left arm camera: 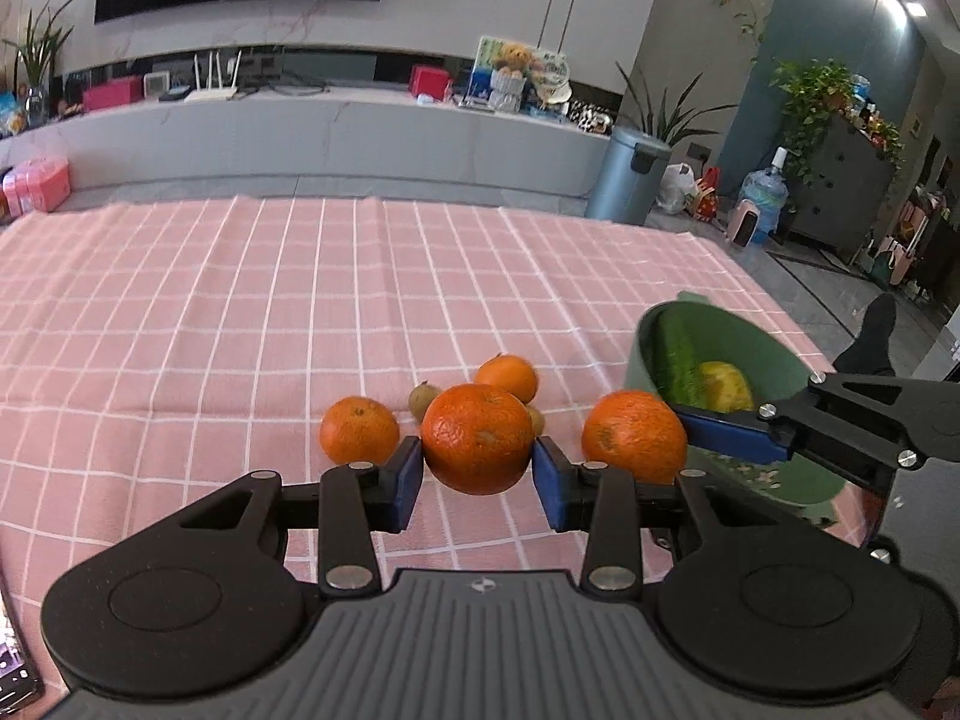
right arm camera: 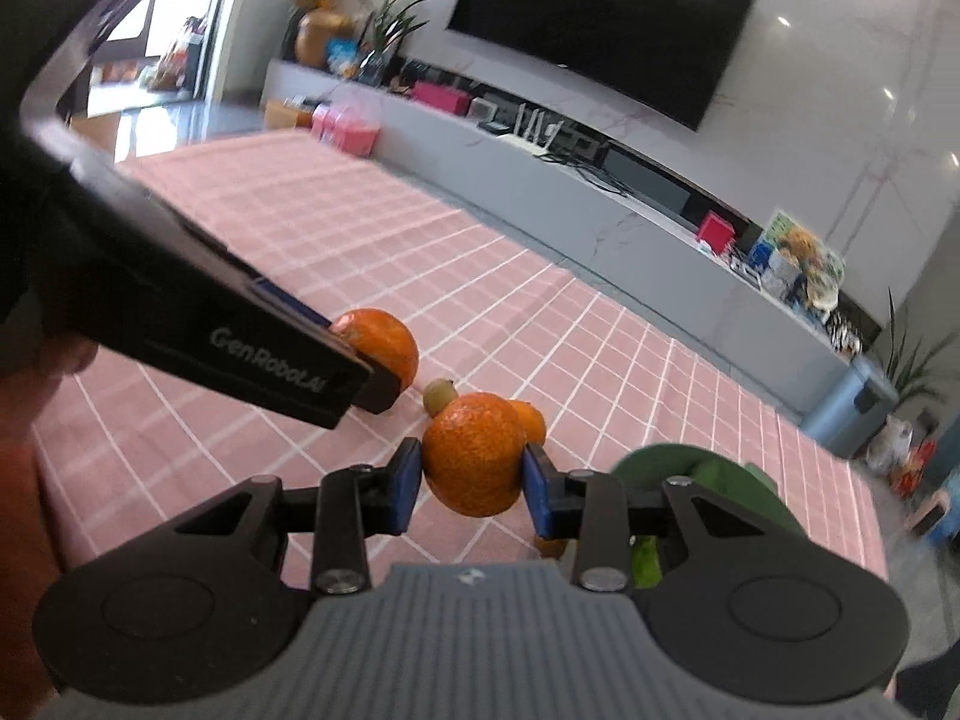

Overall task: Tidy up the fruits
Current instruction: 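Carry the orange in the left gripper into the colander while the right drops its orange there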

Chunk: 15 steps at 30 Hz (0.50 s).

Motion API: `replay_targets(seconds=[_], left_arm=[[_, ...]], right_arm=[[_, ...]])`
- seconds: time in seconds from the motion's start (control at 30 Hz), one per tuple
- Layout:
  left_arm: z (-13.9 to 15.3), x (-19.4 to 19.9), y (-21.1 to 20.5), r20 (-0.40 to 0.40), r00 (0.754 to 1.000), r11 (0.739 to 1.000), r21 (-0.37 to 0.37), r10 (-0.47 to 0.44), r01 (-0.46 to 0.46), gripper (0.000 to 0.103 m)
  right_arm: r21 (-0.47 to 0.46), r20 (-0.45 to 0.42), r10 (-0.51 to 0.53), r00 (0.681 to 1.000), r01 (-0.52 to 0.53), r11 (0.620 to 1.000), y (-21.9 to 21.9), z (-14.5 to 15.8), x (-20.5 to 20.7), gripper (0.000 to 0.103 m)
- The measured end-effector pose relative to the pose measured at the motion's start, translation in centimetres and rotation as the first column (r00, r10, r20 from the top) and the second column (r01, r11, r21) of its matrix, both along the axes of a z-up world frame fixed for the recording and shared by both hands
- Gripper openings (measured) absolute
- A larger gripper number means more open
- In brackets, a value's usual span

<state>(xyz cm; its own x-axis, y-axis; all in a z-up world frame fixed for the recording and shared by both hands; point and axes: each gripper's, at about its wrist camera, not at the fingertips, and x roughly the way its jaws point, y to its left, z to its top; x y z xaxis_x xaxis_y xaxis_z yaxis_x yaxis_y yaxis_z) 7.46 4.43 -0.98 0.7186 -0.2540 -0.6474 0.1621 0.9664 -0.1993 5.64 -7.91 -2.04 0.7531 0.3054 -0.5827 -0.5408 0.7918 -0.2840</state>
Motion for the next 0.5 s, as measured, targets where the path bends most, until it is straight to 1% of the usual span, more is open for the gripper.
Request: replay_targets(seconds=[0.1, 0.23, 0.37, 0.43, 0.5], left_arm=[[1.0, -0.6, -0.9, 0.025, 0.999, 1.000, 0.016, -0.020, 0.020, 0.045], [1.9, -1.1, -2.4, 0.046, 0.998, 0.999, 0.020, -0.051, 0.051, 0.045], [2.4, -1.1, -4.2, 0.053, 0.993, 0.995, 0.027, -0.102, 0.100, 0.045], [2.5, -1.0, -5.3, 0.053, 0.990, 0.991, 0.026, -0.134, 0.133, 0.045], [2.6, -0.6, -6.4, 0.049, 0.984, 0.985, 0.026, -0.169, 0.168, 0.045]], right_arm=[[0.098, -0.046, -0.038, 0.998, 0.042, 0.994, -1.9, 1.3, -0.4, 0.032], [0.233, -0.146, -0.085, 0.986, 0.117, 0.965, -5.1, 2.7, -0.5, 0.032], [0.358, -0.282, -0.120, 0.952, 0.220, 0.907, -9.3, 3.1, -0.2, 0.032], [0.387, -0.328, -0.132, 0.935, 0.261, 0.885, -10.9, 3.2, -0.1, 0.032], [0.396, -0.368, -0.149, 0.918, 0.300, 0.868, -12.6, 3.1, 0.2, 0.032]])
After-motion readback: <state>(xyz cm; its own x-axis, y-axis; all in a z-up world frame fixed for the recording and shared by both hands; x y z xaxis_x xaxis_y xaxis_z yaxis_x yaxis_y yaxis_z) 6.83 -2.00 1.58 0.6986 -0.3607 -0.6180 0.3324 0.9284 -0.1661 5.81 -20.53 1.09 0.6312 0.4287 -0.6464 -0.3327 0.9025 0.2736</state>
